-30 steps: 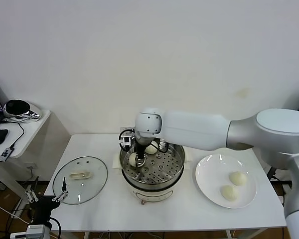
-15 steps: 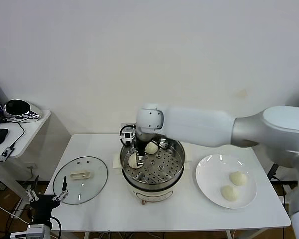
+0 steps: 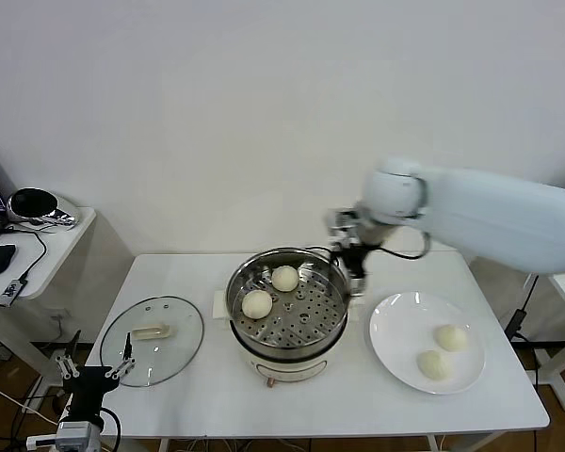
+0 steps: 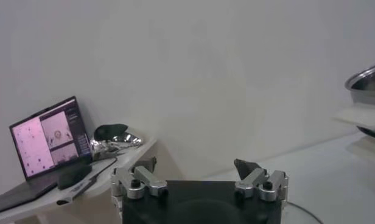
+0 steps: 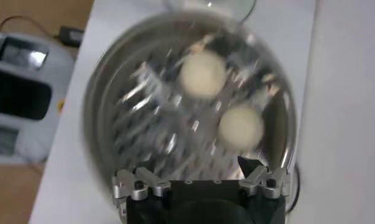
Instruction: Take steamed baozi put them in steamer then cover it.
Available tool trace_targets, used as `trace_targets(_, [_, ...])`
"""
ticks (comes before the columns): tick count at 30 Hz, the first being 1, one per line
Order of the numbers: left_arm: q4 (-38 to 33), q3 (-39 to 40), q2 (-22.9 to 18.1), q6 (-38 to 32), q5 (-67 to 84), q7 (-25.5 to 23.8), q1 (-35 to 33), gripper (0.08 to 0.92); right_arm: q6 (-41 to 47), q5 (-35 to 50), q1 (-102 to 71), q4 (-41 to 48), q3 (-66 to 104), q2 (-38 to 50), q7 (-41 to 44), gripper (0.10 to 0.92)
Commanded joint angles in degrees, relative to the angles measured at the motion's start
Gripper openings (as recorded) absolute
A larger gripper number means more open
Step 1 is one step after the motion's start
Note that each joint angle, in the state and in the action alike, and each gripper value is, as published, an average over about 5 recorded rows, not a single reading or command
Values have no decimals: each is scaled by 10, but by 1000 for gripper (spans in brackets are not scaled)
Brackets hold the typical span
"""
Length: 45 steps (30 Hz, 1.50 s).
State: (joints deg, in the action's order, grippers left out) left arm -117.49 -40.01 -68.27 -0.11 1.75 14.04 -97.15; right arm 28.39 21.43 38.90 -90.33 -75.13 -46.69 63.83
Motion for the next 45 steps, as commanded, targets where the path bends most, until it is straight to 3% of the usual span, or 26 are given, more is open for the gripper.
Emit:
trace_targets(1, [2,3,-1,1,-2,0,0,823,-119,-161,-17,-77,8,246,89,823])
trace_targets(9, [-4,3,-5,3,-9,1,-6,823,-156,-269,-232,-63,152,301,67,823])
trace_targets(19, [-4,3,-11,3,-17,0,-10,823,-163,-327,-440,-17,292,273,34,823])
trace_targets(45, [-2,-2,-14,6,-19,2,-13,823,-141,-353,-545,53,367,181,-18,822])
